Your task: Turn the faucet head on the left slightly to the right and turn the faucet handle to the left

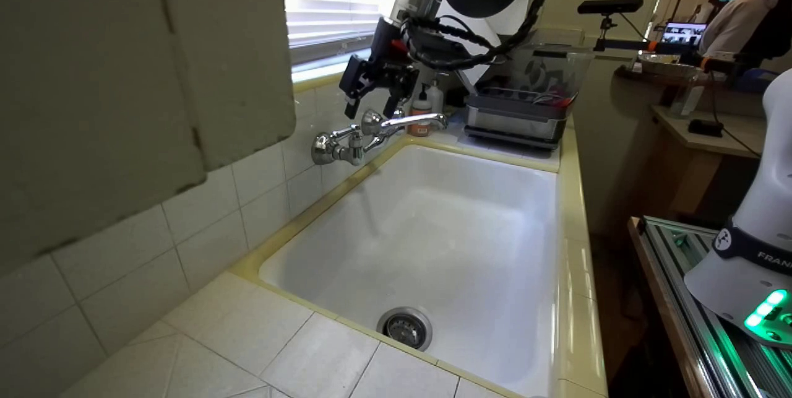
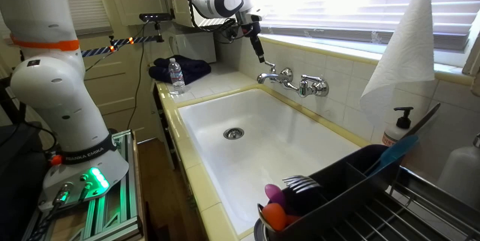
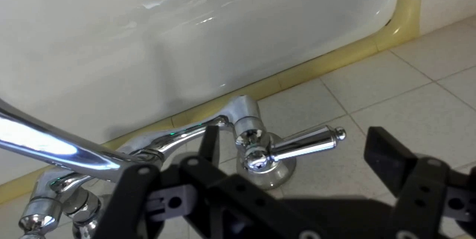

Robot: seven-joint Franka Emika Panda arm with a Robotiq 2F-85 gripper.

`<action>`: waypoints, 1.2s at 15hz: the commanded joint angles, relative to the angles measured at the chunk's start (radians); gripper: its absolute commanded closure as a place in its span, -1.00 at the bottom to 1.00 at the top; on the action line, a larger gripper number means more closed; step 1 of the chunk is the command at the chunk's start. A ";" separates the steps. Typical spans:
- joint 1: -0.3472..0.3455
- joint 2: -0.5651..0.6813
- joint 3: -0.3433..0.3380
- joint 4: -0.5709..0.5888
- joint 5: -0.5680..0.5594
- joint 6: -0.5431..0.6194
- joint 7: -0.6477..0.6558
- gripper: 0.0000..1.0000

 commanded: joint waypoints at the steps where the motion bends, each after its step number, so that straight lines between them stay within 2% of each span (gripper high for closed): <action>1: 0.040 0.074 -0.029 0.074 0.010 0.016 0.076 -1.00; 16: 0.100 0.213 -0.082 0.219 0.017 -0.017 0.291 -1.00; 17: 0.100 0.218 -0.082 0.224 0.020 -0.019 0.294 -0.83; 18: 0.101 0.221 -0.083 0.227 0.021 -0.019 0.296 -0.49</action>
